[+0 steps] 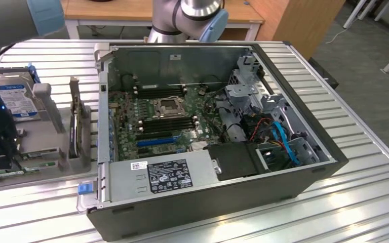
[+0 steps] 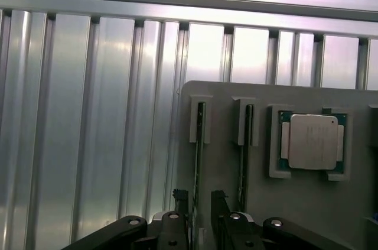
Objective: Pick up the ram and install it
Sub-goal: 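Pick up the ram and move it above insertion slot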
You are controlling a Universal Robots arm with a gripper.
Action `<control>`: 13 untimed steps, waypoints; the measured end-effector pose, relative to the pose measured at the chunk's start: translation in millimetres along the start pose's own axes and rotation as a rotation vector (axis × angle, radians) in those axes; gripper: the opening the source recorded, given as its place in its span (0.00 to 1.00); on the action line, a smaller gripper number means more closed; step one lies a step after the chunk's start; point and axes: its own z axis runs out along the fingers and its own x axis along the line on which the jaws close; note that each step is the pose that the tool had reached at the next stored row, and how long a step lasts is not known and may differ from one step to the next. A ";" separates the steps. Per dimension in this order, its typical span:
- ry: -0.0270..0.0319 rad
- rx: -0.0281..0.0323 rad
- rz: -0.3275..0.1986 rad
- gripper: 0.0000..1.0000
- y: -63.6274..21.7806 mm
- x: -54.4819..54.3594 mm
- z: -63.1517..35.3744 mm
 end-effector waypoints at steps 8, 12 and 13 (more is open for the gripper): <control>0.0004 -0.0001 0.000 0.29 0.1 -0.1 8.0; 0.0005 0.0020 0.000 0.29 10.3 -0.8 9.7; 0.0008 0.0024 0.000 0.29 12.8 -1.0 9.9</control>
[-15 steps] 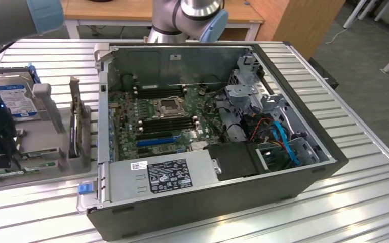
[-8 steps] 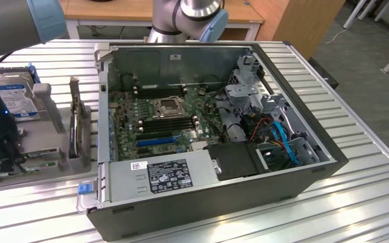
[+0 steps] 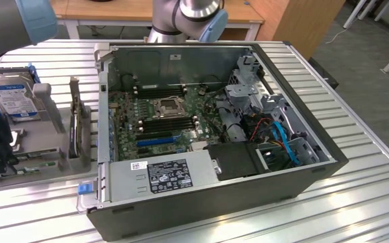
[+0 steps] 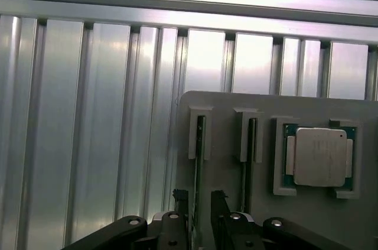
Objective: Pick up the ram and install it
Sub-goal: 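Pick up the ram and move it above insertion slot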
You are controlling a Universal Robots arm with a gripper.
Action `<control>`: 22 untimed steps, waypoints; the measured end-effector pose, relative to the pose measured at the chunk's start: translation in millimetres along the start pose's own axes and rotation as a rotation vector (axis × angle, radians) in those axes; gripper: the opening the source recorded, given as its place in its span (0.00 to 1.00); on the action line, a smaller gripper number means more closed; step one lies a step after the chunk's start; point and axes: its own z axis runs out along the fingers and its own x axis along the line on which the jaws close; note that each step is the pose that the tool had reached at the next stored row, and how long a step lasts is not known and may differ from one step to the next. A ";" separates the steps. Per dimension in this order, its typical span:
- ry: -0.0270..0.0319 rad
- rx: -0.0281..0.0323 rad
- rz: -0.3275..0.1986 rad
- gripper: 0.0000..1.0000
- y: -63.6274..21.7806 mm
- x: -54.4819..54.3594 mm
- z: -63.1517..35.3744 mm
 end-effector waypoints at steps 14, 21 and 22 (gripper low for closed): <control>0.0012 0.0003 0.000 0.29 1.1 -0.3 8.2; 0.0013 0.0000 0.000 0.29 1.1 -1.3 10.4; 0.0012 0.0002 0.000 0.29 1.0 -1.5 10.4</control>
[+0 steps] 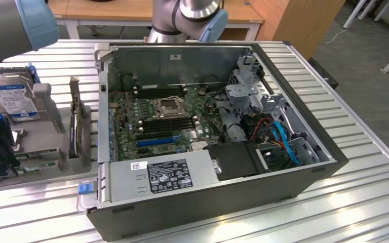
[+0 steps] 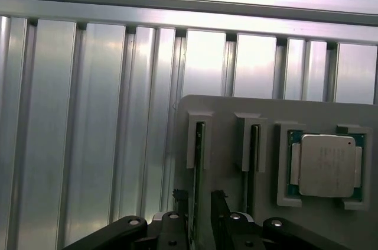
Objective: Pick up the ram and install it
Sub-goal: 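Pick up the ram and move it above insertion slot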
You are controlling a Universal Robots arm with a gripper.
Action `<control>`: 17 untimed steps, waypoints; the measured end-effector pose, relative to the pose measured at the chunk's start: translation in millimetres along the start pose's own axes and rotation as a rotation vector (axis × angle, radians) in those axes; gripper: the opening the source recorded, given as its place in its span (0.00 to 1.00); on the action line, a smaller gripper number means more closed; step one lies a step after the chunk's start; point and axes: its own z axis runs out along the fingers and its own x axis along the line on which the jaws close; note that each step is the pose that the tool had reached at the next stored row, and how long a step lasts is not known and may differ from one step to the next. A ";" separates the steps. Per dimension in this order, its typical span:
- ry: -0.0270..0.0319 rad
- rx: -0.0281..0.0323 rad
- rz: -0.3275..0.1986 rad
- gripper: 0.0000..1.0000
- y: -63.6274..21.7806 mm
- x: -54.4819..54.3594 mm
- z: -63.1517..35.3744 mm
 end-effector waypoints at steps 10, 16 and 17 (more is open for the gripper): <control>0.0001 -0.0002 0.000 0.28 -0.1 0.0 -0.1; 0.0002 -0.0003 0.000 0.13 -0.1 0.0 -0.1; 0.0001 -0.0002 0.000 0.13 -0.1 0.0 -0.1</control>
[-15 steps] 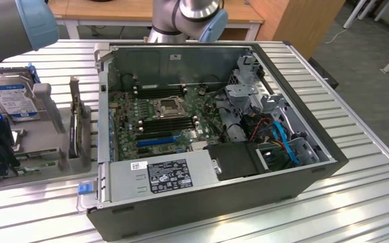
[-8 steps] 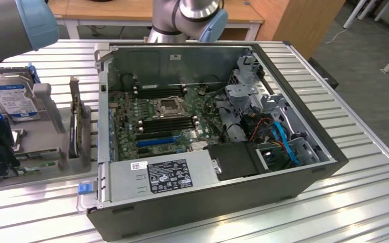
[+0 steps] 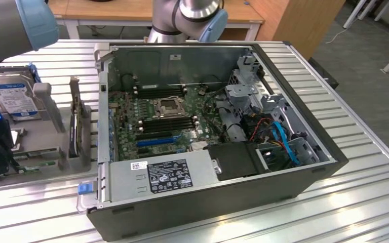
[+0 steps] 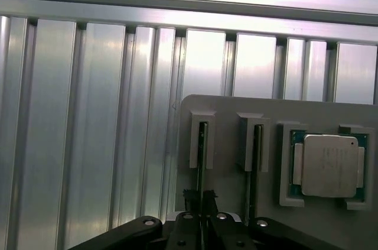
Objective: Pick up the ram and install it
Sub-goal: 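Pick up the ram and move it above insertion slot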
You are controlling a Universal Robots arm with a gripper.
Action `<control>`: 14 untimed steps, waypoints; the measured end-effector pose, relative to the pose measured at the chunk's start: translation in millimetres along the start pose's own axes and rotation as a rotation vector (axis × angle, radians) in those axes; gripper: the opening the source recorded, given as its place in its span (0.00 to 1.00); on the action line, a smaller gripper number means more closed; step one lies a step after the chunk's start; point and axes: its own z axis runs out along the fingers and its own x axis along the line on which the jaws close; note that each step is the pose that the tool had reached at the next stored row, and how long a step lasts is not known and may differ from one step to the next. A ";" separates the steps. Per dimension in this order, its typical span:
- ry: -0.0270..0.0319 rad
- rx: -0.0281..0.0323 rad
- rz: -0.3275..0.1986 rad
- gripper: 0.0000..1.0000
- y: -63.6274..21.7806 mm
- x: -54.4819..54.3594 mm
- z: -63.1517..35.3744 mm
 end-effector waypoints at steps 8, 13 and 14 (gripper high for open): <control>0.0000 0.0000 0.000 0.13 0.0 0.0 0.0; -0.0001 0.0002 0.000 0.13 0.0 0.0 -3.6; -0.0001 0.0000 0.000 0.13 0.2 0.1 -6.7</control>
